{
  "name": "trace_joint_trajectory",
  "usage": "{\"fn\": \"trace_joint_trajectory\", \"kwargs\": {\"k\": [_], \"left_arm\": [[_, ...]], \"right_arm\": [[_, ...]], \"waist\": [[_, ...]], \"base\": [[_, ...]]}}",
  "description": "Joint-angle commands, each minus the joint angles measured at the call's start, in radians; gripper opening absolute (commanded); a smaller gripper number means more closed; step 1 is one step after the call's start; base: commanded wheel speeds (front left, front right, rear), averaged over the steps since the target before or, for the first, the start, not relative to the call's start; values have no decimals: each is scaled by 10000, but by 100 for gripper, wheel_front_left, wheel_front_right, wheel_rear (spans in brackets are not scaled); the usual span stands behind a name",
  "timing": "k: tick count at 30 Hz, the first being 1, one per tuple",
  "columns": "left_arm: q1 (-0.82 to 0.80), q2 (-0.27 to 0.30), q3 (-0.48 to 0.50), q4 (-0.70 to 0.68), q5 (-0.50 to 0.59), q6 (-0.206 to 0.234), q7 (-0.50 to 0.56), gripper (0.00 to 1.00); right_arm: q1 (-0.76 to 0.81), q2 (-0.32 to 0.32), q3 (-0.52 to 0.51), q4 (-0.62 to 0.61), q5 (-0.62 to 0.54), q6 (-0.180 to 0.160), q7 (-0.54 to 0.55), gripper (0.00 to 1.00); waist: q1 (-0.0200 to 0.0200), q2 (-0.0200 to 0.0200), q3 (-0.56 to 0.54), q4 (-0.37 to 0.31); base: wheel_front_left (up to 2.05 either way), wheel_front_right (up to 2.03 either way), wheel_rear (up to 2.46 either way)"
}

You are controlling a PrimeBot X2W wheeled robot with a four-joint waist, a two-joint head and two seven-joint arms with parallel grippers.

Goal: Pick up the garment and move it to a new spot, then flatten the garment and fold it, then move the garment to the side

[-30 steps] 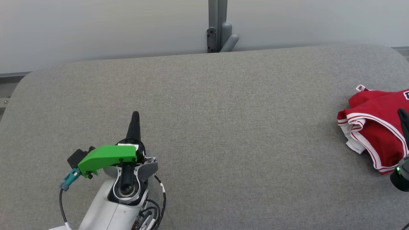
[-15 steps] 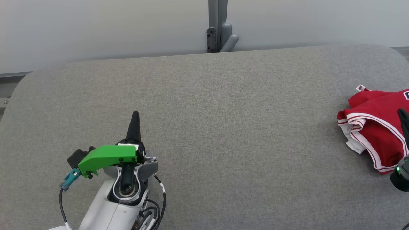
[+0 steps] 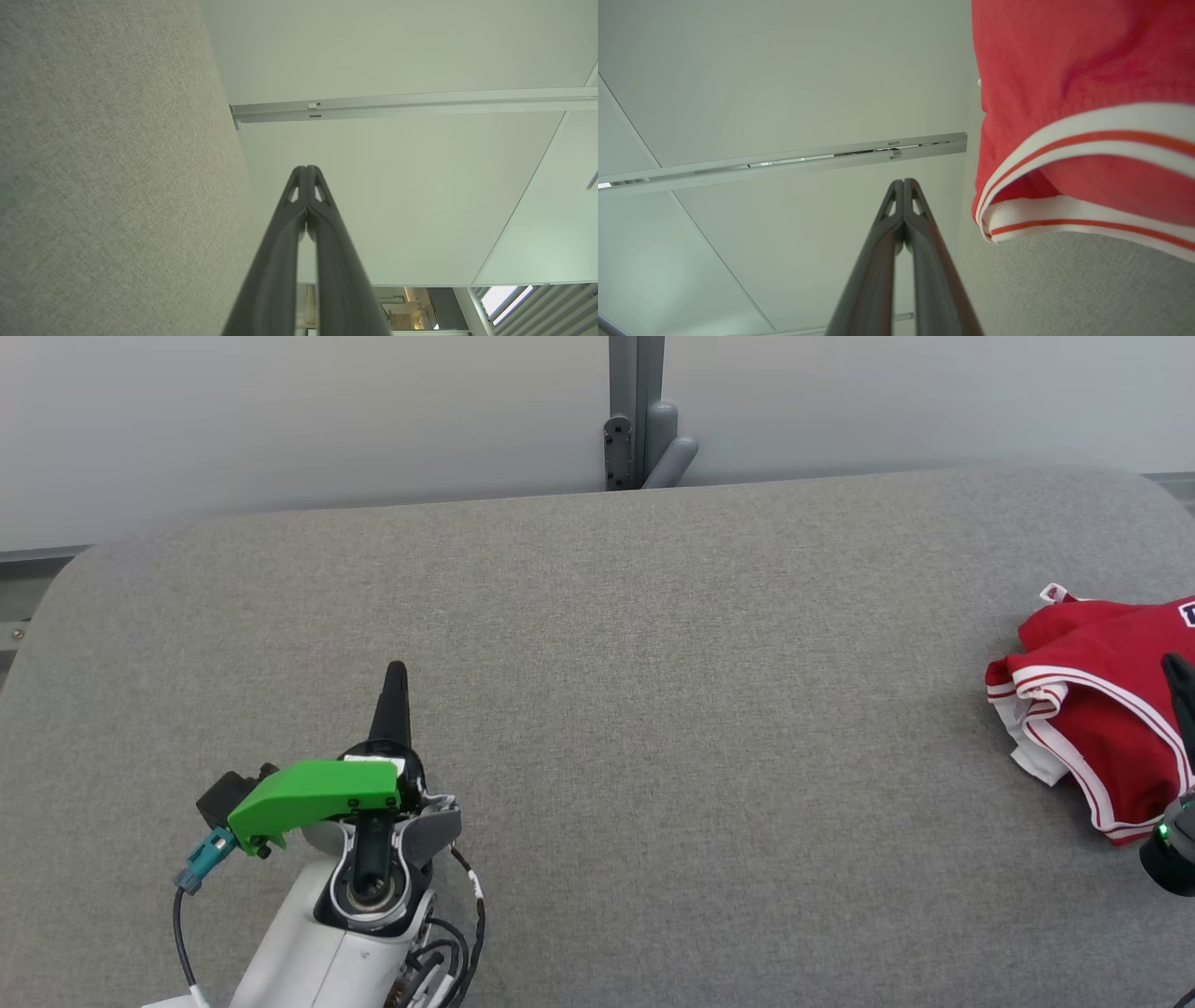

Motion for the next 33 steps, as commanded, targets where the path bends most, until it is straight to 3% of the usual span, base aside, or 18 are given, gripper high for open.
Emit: {"fn": "trace_joint_trajectory", "kwargs": {"k": [1,33], "left_arm": [[-136,14,-7,-5,-95,-29,-26,0],[-136,16,-6,-6,-95,-29,-26,0]], "right_arm": [[-89,-48,-12,20,42,4,19,0],[-89,-49,-12,19,42,4,19,0]], "waist": [[0,0,0,0],[0,0,0,0]], "base": [[0,0,0],[0,0,0]]}}
